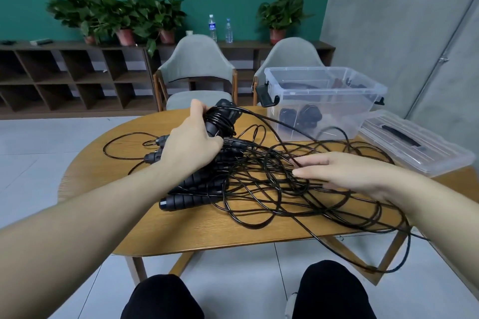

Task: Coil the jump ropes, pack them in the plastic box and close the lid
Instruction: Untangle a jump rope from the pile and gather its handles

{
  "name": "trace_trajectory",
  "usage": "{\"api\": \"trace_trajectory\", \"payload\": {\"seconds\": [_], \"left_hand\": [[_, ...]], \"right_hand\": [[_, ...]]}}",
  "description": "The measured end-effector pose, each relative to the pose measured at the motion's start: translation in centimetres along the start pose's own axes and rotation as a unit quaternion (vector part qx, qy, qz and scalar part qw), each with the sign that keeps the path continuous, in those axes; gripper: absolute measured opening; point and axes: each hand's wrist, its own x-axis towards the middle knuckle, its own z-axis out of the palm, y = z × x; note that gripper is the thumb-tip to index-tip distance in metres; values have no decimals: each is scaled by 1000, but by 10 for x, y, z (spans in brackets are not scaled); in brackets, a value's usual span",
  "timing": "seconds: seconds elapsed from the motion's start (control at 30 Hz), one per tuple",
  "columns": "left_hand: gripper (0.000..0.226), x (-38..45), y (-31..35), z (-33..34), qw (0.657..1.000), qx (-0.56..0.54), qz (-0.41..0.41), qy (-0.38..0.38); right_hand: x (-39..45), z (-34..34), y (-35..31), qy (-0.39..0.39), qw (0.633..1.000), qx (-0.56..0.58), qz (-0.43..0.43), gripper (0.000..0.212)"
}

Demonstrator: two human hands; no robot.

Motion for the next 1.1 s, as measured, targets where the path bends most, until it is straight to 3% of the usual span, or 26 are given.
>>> {"api": "trace_trajectory", "payload": {"seconds": [0.1,0.17,0.23,0.33,0.4,0.47,0.53,0.63,0.67,0.77,0.87,0.97,1.1], "left_hand": [[48,5,2,-2,999,31,5,29],[49,9,-1,-4,999,32,-2,37],[50,11,-3,-5,999,39,-11,37],[54,14,-3,-6,998,62,-9,30],[53,13,0,-6,997,70,-3,33],[51,11,3,-4,996,78,13,34],[51,9,9,0,995,81,39,37],[52,5,21,5,993,86,77,34],[52,4,25,5,992,84,86,37],[50,3,32,6,993,59,87,45],[51,8,33,5,998,-2,53,20],[54,9,34,11,995,-83,48,-29],[59,5,34,15,955,-277,-31,-98]], "right_hand": [[-4,-5,10,-75,990,115,12,82],[-9,-12,20,-136,971,193,-35,88],[-11,-21,30,-189,935,280,-105,83],[-8,-29,37,-173,918,338,-111,64],[-3,-24,28,-64,949,300,-69,52],[4,-13,11,88,984,142,-67,50],[14,0,-11,182,976,40,-111,45],[29,19,-43,179,973,13,-148,74],[34,25,-51,173,973,11,-153,73],[42,41,-65,203,959,-5,-197,34],[36,58,-64,224,940,-2,-258,43],[29,72,-58,205,932,-30,-298,37],[26,72,-49,182,928,-113,-306,31]]}}
